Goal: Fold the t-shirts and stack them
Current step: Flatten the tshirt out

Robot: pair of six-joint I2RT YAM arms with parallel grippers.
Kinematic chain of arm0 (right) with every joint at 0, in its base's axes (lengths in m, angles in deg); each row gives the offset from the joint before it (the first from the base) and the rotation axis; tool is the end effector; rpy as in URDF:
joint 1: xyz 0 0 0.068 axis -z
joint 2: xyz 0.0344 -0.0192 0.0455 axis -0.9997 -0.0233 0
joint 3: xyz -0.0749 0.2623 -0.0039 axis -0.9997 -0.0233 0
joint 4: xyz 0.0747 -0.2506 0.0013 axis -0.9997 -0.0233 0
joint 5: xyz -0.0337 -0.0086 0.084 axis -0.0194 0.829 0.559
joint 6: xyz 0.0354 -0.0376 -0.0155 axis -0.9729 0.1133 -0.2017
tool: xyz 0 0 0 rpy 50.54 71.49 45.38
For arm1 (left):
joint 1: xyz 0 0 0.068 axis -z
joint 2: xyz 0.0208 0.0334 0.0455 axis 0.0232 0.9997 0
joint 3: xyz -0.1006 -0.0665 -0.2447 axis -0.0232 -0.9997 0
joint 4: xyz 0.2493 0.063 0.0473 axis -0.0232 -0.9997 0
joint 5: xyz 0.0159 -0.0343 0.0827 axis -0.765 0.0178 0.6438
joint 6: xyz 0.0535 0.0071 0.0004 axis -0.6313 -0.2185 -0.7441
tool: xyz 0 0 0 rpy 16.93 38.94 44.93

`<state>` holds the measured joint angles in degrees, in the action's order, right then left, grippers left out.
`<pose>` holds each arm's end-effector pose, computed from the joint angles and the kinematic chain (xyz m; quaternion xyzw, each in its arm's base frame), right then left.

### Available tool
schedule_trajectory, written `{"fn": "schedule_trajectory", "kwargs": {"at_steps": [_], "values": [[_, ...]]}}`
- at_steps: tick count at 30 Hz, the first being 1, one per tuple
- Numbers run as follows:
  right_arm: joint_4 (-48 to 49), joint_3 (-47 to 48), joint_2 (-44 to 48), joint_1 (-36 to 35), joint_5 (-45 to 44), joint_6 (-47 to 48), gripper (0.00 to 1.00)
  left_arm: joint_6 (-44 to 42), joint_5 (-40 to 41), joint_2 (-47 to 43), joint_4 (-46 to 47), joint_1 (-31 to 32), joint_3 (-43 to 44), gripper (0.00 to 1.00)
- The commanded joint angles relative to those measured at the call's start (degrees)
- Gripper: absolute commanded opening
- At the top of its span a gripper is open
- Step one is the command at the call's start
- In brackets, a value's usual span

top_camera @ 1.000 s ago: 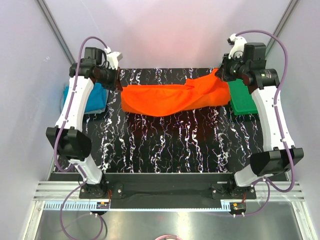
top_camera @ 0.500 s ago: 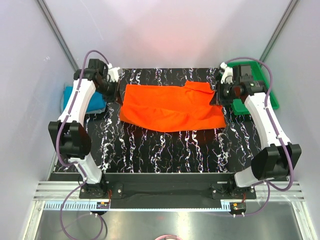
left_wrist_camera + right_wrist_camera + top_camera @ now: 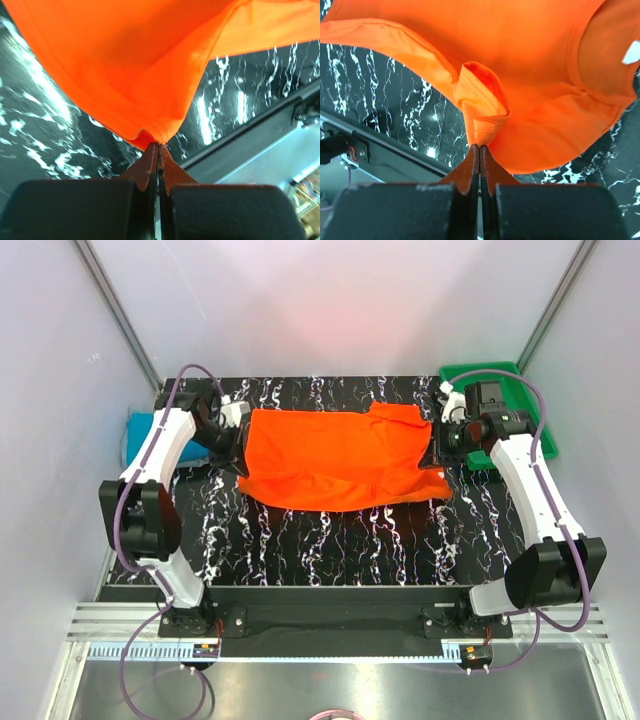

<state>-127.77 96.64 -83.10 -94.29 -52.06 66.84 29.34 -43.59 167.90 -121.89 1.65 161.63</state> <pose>0.2826 0.0425 0.3448 -0.0793 0.9394 0.2181 0.2525 0.3369 -0.0355 0.2908 0.1014 0.9556 -0.2557 0.1057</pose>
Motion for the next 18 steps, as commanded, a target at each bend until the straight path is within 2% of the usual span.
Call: {"fn": "schedule_trajectory", "kwargs": {"at_steps": [1, 7, 12, 18], "values": [[-2.5, -2.1, 2.0, 0.2, 2.2, 0.1, 0.0, -0.3, -3.6, -4.8, -2.7, -0.2, -3.4, 0.0], [-3.7, -9.1, 5.3, 0.2, 1.9, -1.0, 0.0, -1.8, -2.8, -8.6, -5.1, -0.2, -11.3, 0.0], [-3.0, -14.2, 8.4, 0.3, 2.4, -4.1, 0.0, -2.0, -1.1, -11.1, -5.4, -0.2, -11.1, 0.0], [-1.0, -13.3, 6.9, 4.9, -0.7, -5.1, 0.0, -2.7, 2.6, -8.1, -5.2, -0.8, -9.5, 0.0]]}}
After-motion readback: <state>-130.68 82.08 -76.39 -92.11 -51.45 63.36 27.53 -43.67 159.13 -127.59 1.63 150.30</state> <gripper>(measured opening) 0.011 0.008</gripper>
